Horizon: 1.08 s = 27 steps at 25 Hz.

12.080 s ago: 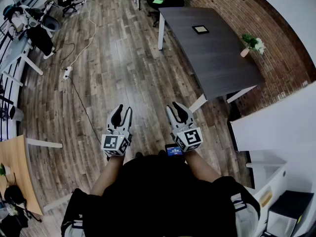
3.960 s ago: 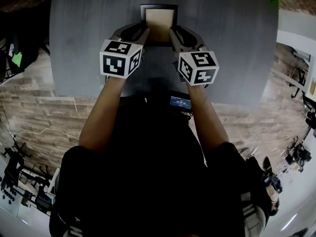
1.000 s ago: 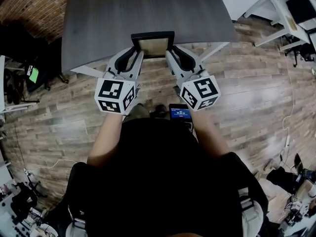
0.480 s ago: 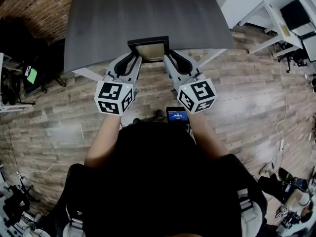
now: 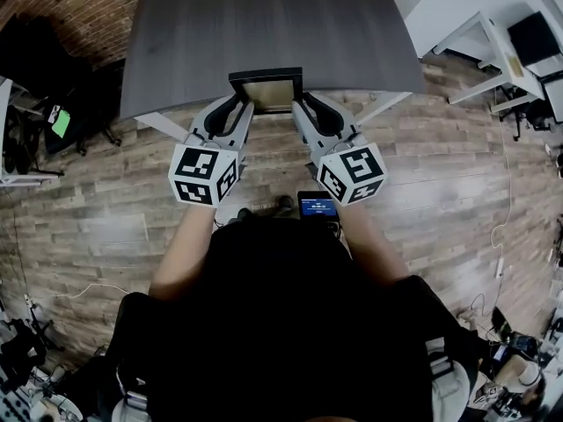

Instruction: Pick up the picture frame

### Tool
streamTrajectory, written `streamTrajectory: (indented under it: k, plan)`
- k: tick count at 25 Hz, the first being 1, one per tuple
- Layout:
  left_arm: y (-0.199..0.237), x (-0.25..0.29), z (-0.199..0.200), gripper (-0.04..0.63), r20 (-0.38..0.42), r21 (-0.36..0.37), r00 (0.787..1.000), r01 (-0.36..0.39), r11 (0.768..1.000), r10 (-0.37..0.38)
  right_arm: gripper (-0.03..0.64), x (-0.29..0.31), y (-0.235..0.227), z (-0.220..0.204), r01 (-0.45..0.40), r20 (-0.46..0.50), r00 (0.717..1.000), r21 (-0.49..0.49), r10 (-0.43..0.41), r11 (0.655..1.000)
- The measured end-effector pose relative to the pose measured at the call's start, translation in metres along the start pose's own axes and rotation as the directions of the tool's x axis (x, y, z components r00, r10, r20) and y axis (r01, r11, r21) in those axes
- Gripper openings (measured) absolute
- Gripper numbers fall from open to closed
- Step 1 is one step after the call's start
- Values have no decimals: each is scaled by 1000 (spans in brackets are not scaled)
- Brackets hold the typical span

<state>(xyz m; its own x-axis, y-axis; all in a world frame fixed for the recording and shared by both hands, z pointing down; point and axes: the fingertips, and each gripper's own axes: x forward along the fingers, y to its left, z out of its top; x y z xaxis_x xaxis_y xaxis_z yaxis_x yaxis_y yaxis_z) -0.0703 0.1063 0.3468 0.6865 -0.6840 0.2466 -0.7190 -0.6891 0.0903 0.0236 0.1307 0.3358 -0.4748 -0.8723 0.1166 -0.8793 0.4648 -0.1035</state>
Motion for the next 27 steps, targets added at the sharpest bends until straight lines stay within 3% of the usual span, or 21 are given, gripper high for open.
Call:
streamTrajectory:
  k: [27]
  plan:
    - [-33,43,-8,80,-14,-7,999,-39,999,39,66,-14,-58,-14,-54,24,998,54,52,997]
